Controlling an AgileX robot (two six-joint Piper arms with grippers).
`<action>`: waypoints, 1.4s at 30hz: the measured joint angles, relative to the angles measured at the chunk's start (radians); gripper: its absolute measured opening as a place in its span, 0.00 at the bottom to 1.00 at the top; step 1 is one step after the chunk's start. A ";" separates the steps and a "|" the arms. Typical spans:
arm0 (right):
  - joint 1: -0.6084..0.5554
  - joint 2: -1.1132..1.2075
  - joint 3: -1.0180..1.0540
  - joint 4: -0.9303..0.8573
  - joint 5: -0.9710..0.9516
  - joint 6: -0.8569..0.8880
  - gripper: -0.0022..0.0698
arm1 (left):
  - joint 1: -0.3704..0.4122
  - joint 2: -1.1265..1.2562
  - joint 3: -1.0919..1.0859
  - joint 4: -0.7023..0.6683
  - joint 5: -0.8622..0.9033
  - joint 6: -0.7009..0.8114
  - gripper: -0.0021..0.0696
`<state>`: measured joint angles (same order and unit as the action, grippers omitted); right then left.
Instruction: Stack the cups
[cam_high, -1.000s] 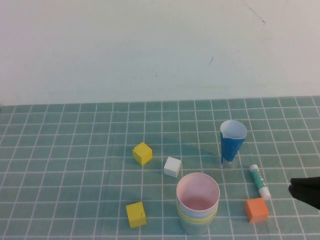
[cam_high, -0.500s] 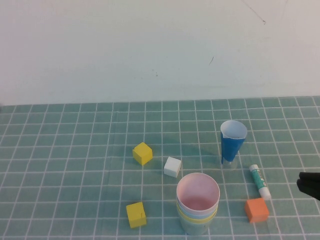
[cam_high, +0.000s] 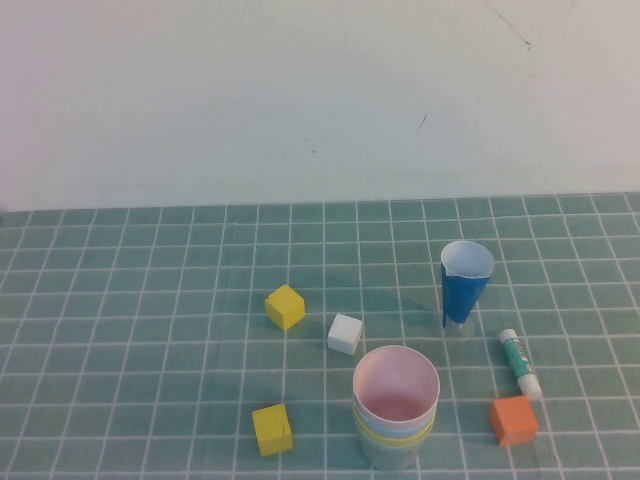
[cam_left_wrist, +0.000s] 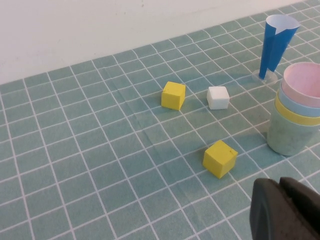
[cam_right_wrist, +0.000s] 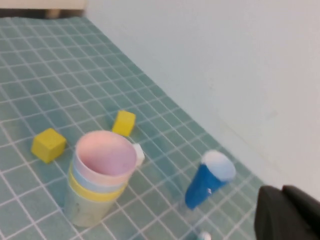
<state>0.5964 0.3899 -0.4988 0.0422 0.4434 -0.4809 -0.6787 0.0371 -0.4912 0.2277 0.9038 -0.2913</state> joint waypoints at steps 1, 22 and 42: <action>0.000 -0.019 0.021 -0.052 -0.002 0.079 0.03 | 0.000 0.000 0.000 0.000 0.000 0.000 0.03; -0.652 -0.404 0.429 -0.122 -0.140 0.245 0.03 | 0.000 0.000 0.000 0.000 0.002 -0.002 0.03; -0.661 -0.404 0.525 -0.165 -0.107 0.452 0.03 | 0.000 0.000 0.000 0.000 0.004 -0.002 0.03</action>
<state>-0.0650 -0.0141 0.0265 -0.1232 0.3365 -0.0290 -0.6787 0.0371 -0.4912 0.2277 0.9076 -0.2934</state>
